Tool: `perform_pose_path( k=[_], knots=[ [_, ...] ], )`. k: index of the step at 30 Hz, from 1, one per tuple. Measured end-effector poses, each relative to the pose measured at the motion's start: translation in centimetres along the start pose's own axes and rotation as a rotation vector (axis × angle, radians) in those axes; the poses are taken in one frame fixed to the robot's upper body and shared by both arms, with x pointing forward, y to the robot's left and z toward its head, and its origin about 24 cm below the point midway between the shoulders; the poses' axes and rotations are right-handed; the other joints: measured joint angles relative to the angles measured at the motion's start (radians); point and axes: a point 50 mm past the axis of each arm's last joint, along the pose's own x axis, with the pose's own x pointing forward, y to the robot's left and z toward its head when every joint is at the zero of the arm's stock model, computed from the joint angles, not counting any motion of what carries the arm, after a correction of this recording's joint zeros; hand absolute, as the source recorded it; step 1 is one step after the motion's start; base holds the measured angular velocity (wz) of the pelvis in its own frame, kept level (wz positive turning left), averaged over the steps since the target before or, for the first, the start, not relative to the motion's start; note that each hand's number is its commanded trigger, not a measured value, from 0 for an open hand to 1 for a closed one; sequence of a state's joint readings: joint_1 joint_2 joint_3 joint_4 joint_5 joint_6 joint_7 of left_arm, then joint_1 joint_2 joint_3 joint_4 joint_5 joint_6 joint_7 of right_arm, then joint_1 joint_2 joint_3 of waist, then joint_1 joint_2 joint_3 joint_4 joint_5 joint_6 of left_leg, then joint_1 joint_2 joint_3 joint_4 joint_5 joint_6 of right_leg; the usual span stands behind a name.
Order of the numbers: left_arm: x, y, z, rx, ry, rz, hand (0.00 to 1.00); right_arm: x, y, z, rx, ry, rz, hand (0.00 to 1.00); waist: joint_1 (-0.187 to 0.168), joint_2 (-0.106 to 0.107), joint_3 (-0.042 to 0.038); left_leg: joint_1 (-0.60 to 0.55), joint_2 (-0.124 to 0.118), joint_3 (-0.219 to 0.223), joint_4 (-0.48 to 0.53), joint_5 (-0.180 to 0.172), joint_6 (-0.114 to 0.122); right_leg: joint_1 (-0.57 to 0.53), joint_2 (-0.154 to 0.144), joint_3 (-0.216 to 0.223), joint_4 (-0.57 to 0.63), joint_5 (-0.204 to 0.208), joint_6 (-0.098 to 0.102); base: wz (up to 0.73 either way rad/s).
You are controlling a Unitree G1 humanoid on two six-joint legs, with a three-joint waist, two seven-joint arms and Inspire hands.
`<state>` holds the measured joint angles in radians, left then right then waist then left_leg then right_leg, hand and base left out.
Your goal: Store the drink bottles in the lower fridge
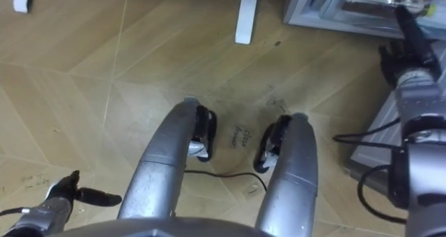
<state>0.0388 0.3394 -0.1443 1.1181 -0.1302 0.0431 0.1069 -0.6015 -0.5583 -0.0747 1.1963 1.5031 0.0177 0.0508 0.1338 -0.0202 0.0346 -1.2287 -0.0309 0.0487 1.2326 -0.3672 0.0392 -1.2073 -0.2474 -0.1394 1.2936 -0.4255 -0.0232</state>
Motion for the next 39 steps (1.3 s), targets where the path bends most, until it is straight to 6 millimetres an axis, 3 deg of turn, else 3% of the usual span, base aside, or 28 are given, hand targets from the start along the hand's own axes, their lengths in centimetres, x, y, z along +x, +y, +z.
perform_pose_path(
  k=[4,17,22,31,39],
  knots=[
    [-0.1,0.6,-0.7,-0.005,0.013,0.009,0.00,0.1,0.2,-0.2,-0.019,0.009,-0.038,0.00,-0.002,-0.018,0.0033,0.000,-0.002,-0.001,0.002,-0.003,-0.002,0.001,-0.009,-0.008,0.008,-0.010,-0.004,0.06],
    [-0.6,1.0,-3.1,0.018,0.056,0.013,0.00,0.1,1.2,0.0,-0.058,-0.017,-0.129,0.00,0.008,-0.020,0.0042,0.001,-0.020,-0.020,-0.002,-0.004,0.001,0.011,-0.032,-0.016,0.012,-0.018,-0.004,0.03],
    [-0.8,1.6,-3.9,0.009,0.063,0.041,0.00,0.2,1.4,0.3,-0.033,-0.043,-0.194,0.00,0.015,-0.020,0.0044,0.001,-0.037,-0.032,-0.002,-0.002,-0.004,0.020,-0.043,-0.029,0.018,-0.030,-0.004,0.11],
    [-1.5,1.9,-5.7,0.001,0.074,0.042,0.00,0.1,1.2,0.8,0.044,-0.094,-0.270,0.00,0.062,-0.017,0.0068,0.019,-0.033,-0.043,-0.003,0.000,-0.009,0.038,-0.043,-0.034,0.020,-0.036,-0.008,0.01],
    [-1.7,2.8,-6.2,0.015,0.087,0.061,0.00,0.2,2.6,0.9,0.074,-0.095,-0.257,0.00,0.064,-0.014,0.0096,0.020,-0.033,-0.057,-0.006,0.004,-0.027,0.040,-0.047,-0.047,0.027,-0.046,-0.027,0.03]
  ],
)
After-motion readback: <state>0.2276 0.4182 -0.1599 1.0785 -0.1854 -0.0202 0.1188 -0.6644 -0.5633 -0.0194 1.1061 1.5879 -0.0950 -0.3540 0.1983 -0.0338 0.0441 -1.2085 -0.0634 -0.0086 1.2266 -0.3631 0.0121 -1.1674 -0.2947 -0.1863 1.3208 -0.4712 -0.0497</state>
